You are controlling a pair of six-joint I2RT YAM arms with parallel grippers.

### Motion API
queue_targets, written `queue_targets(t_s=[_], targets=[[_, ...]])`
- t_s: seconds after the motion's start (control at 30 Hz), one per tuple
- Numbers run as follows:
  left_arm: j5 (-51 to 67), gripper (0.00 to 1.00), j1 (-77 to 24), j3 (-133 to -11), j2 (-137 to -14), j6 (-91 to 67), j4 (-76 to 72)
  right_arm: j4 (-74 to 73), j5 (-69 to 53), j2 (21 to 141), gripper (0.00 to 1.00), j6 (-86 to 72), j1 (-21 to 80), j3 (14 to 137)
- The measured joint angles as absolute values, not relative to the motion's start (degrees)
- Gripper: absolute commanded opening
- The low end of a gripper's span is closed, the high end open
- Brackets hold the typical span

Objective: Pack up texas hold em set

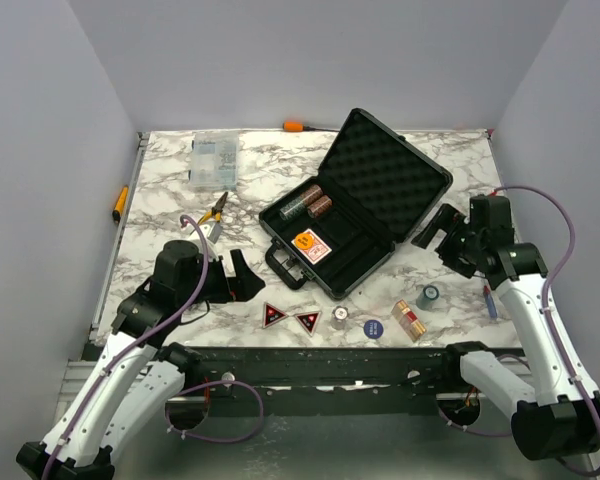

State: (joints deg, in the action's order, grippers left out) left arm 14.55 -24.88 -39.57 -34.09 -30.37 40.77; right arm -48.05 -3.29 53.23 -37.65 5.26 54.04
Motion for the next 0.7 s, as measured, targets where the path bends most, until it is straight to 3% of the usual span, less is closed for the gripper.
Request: queue_targets(t_s=[0.4,0.7], targets=[[12.60,0.89,-24.88,-39.46,-32.40,-30.39,40.42,-60.16,0.82,65.10,1.00,-36.40,5.23,58.00],[11.42,0.88,-25.17,-39.46,-32.14,-30.39,40.42,-61.52,1.06,65.84,0.97,-37.69,5.23,53.43]])
